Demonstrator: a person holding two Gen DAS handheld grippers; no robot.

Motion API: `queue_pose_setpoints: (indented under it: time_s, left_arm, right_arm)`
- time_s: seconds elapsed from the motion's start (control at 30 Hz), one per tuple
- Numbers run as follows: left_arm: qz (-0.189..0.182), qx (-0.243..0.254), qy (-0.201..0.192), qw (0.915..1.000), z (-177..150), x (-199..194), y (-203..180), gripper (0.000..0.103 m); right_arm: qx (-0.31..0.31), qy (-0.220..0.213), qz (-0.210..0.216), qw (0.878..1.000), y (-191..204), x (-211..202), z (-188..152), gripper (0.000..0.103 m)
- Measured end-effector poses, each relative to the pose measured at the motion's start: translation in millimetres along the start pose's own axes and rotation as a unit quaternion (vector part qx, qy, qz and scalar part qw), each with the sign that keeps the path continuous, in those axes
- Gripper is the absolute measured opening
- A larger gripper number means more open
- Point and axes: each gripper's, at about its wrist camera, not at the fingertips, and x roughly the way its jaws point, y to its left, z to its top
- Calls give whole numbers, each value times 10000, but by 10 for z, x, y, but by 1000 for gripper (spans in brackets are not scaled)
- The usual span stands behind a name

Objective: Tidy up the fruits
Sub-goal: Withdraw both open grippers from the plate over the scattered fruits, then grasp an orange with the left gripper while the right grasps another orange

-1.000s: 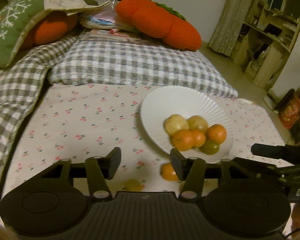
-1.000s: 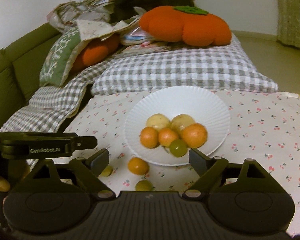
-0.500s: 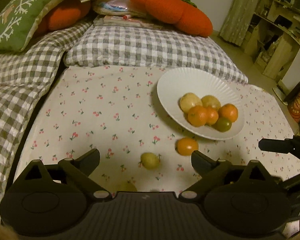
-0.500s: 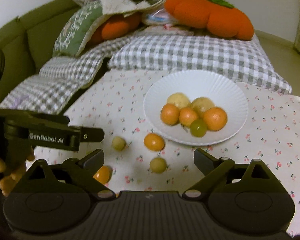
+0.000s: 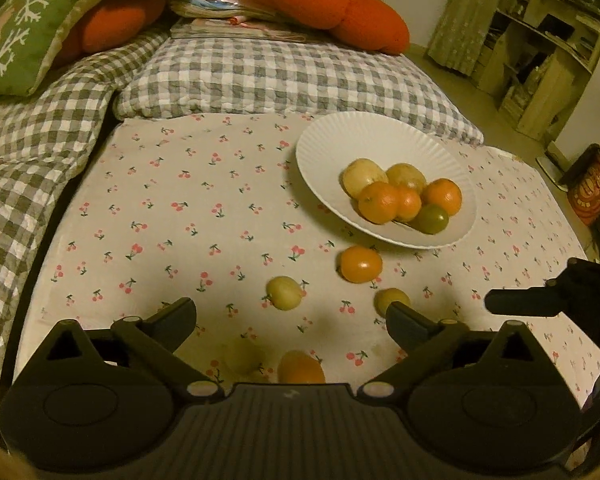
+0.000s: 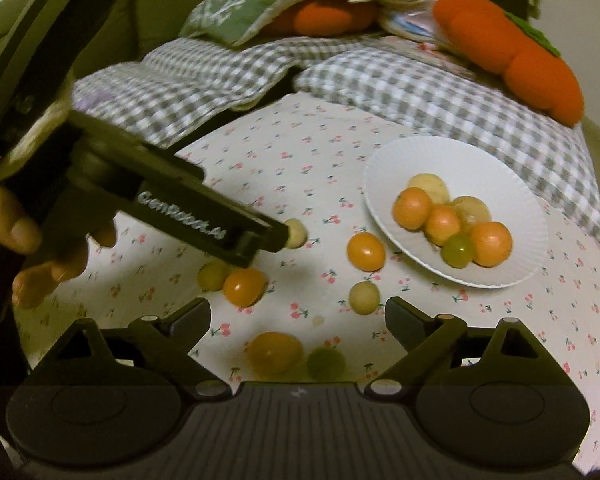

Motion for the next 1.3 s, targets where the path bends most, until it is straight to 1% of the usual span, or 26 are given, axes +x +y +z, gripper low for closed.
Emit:
queue_pose_setpoints:
  time_s: [0.1, 0.27, 0.37, 0.43, 0.53, 0.63, 0.7, 0.77, 1.0, 1.2, 1.3]
  left_arm:
    - [-4, 44, 31, 10000, -6, 8, -11, 92]
    - [-31, 92, 100, 9999, -37, 30, -35, 92]
    - [-17, 234, 237, 9994, -80, 70, -83, 92]
    - [-84, 275, 361, 9989, -108, 113, -108, 92]
    - [-239, 276, 446, 9983, -147, 145, -119, 91]
    - [-271, 354, 476, 9979, -180, 164, -151, 86]
    - [-395, 353, 540, 9971, -196, 179, -173, 73]
    - [-535, 305, 622, 9962, -210, 201, -176, 68]
    - [-510, 356, 677, 9958, -244, 241, -200, 59]
    - [-433, 424, 767, 9952, -266, 310, -215, 59]
    - [-368, 470, 813, 9949, -285, 354, -213, 59]
  right_arm:
    - [-213, 117, 63, 9997, 40, 22, -32, 91]
    - [-413, 333, 48, 9986, 80, 107, -86, 83]
    - [-567, 429, 114, 9974, 143, 135, -120, 80]
    - [-650, 462, 180, 9967, 179, 146, -135, 78]
    - [-714, 511, 235, 9959, 209, 164, -138, 75]
    - [-705, 601, 248, 9954, 218, 205, -145, 70]
    - [-699, 663, 256, 9950, 234, 239, -144, 68]
    - [-692, 695, 277, 9948, 242, 250, -143, 65]
    - [-632, 667, 261, 9954, 239, 241, -133, 64]
    - [-684, 743, 245, 9946, 303, 315, -154, 63]
    - [-707, 794, 240, 9940, 329, 348, -168, 61]
